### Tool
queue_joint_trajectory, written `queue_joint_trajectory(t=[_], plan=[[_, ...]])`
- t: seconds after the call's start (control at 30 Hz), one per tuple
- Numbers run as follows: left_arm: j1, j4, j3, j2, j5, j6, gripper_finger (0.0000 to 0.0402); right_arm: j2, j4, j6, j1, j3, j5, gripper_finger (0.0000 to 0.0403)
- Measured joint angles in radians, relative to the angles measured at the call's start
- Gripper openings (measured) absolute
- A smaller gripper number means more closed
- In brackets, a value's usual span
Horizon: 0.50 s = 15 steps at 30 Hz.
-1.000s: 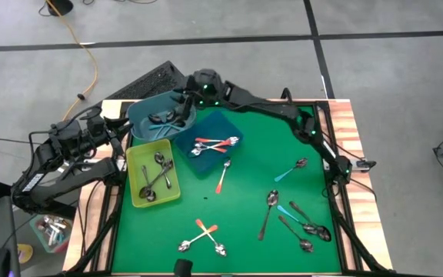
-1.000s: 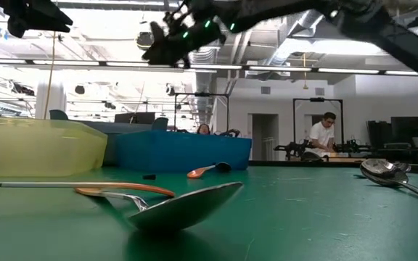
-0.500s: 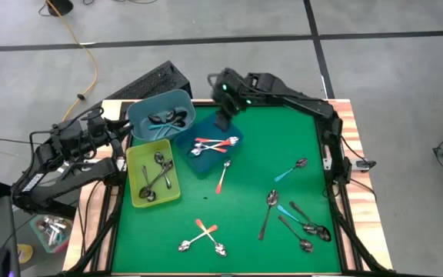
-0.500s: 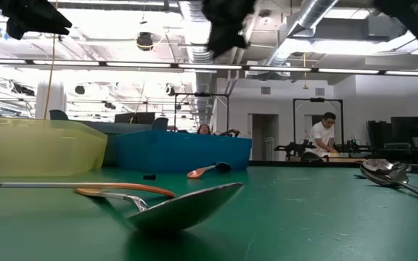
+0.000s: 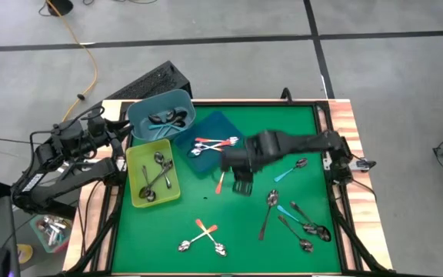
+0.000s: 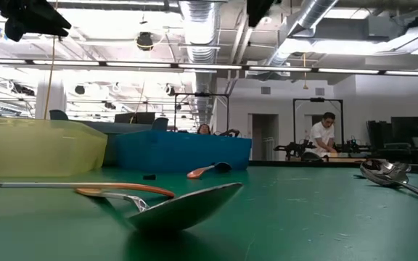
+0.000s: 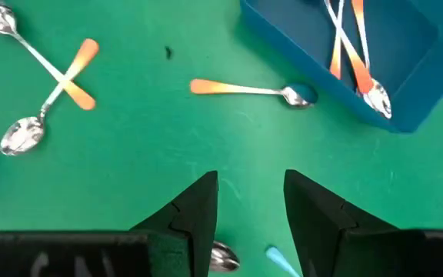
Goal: Sort silverware by color (type)
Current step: Put the orange spoon into the blue bin
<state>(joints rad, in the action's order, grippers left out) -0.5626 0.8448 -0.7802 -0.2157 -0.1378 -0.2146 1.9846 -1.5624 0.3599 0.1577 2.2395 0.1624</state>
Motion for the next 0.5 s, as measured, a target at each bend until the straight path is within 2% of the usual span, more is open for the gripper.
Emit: queue_joint_trajectory(t=[0.1, 0.27, 0.5], plan=[[0.0, 0.004, 0.0, 0.0, 0.0, 0.0, 0.0122, -0.003, -0.006, 0.083, 0.092, -0.001, 0.034, 0.0159], [0.0, 0.003, 0.0, 0.0, -0.001, -0.008, 0.0122, -0.01, -0.006, 0.324, 0.219, -0.027, 0.101, 0.0159], [0.0, 0.003, 0.0, 0.0, -0.001, -0.009, 0.0122, -0.017, -0.008, 0.595, 0.339, -0.125, 0.103, 0.0159]])
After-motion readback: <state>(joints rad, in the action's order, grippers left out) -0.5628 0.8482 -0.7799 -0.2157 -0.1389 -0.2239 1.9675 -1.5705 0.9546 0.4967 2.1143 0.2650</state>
